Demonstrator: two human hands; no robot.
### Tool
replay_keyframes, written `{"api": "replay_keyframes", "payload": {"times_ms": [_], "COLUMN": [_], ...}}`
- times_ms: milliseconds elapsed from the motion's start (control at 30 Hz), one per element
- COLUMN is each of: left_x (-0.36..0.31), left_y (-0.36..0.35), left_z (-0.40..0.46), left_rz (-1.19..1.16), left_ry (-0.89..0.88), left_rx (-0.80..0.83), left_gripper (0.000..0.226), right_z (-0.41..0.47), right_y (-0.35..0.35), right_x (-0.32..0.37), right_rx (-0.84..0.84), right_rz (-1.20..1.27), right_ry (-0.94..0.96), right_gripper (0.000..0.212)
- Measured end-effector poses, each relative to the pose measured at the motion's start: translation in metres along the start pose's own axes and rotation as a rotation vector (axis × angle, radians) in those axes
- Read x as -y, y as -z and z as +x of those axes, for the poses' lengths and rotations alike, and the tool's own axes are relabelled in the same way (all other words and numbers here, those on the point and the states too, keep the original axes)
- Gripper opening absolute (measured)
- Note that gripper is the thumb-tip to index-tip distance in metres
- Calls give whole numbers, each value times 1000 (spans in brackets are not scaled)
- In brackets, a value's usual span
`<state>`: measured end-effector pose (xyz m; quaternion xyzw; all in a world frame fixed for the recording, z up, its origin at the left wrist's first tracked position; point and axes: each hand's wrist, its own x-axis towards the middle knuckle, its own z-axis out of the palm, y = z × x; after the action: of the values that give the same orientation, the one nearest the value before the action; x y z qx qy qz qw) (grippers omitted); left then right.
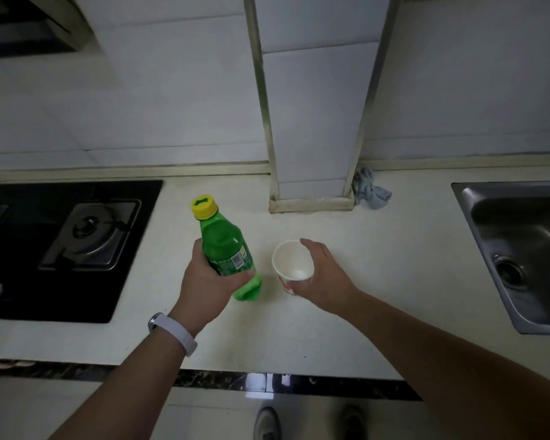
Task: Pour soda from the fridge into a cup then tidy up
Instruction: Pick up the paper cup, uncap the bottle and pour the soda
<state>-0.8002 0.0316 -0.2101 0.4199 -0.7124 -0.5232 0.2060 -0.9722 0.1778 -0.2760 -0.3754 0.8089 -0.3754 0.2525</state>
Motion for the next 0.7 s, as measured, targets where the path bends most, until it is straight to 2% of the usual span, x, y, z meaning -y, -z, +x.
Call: {"api": "replay_keyframes", "payload": {"times_ms": [433, 700], "left_x": [23, 20], "left_y": [-4, -7], "left_z": [3, -3], "left_rz": [-6, -9], "left_ry": [17, 12], "left_rx": [42, 72], "left_gripper": [72, 71], "right_z": [-4, -9], "right_y": [-16, -9], "right_x": [-19, -19], "right_rx": [-20, 25], "right_rz": [-92, -78], "right_ry": [37, 17], "right_gripper": [90, 97]}}
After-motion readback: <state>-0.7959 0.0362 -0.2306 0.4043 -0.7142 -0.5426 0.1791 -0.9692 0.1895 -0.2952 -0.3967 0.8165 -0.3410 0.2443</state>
